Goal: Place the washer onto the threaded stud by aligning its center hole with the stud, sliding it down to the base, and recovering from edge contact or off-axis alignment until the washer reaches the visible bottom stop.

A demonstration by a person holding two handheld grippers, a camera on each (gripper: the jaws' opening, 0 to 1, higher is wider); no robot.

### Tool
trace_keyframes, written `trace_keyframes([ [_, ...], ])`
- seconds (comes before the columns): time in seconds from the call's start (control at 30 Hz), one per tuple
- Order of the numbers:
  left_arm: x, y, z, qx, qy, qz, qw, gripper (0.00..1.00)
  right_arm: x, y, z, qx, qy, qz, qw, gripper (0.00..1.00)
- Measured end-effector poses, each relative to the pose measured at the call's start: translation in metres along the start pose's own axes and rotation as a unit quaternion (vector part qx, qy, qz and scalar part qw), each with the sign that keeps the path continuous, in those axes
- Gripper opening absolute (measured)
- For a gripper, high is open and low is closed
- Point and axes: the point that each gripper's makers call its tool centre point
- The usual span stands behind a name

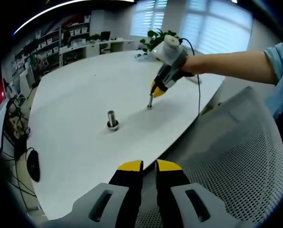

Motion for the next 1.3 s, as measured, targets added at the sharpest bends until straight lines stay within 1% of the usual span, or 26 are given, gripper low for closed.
trace_keyframes([
  [0.43,0.0,-0.001,0.0,-0.001,-0.001,-0.002,1.0,0.08,0.008,0.004,0.001,-0.006,0.0,0.018,0.9998,0.15],
  [0.87,0.0,0.0,0.001,-0.005,0.0,-0.001,1.0,0.08,0.028,0.009,0.001,-0.023,-0.002,0.05,0.9985,0.15],
  [1.03,0.002,0.003,0.003,-0.008,-0.003,0.009,0.9999,0.08,0.036,0.011,0.0,-0.029,-0.005,0.062,0.9977,0.15],
  [1.13,0.001,0.001,0.001,-0.009,0.0,0.004,1.0,0.08,0.042,0.012,0.0,-0.034,-0.006,0.07,0.9969,0.15],
  [1.3,0.001,0.002,0.002,-0.011,-0.001,0.006,0.9999,0.08,0.049,0.014,0.001,-0.042,-0.004,0.082,0.9957,0.15],
])
Point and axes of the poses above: the point that each gripper's makers call its tool centre point, and the gripper's own axes: x roughly forward along the fingers, z roughly to its left, y roughly out of its underside, and after that the axes turned 9 degrees about z, right-handed
